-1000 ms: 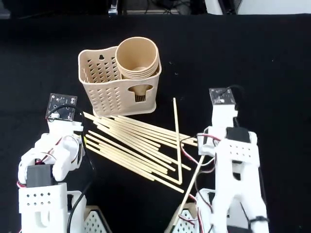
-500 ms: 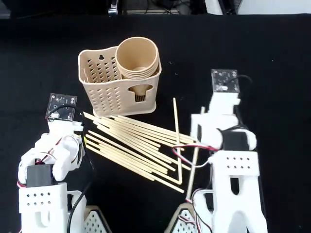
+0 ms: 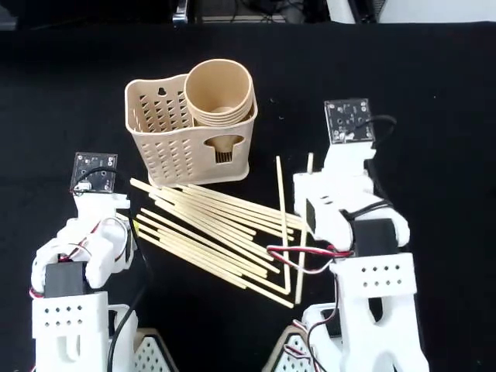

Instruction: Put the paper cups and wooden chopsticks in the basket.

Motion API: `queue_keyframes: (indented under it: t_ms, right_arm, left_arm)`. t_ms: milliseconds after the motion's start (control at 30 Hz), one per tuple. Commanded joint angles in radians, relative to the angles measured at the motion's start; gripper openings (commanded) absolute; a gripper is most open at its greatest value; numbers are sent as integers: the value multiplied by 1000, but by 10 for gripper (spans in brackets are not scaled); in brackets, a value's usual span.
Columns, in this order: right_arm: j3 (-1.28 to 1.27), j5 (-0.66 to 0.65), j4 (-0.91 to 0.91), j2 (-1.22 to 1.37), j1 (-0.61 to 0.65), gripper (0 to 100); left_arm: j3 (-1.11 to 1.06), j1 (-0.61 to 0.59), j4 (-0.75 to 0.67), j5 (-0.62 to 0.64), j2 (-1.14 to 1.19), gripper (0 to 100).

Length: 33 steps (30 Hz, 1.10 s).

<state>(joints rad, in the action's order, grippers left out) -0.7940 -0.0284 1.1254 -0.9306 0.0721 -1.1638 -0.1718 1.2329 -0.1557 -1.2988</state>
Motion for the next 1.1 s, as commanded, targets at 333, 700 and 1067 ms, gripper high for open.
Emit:
queue_keyframes:
  t_ms: [333,700,1067]
  right_arm:
    - [-7,-17,-104,53,17,14]
    - [236,-25,-140,538,18,16]
    - [424,-18,-236,1007,20,17]
  left_arm:
    - [15,-1,-15,8,-11,152]
    - [15,-1,-15,8,-11,152]
    - [15,-1,-15,8,-11,152]
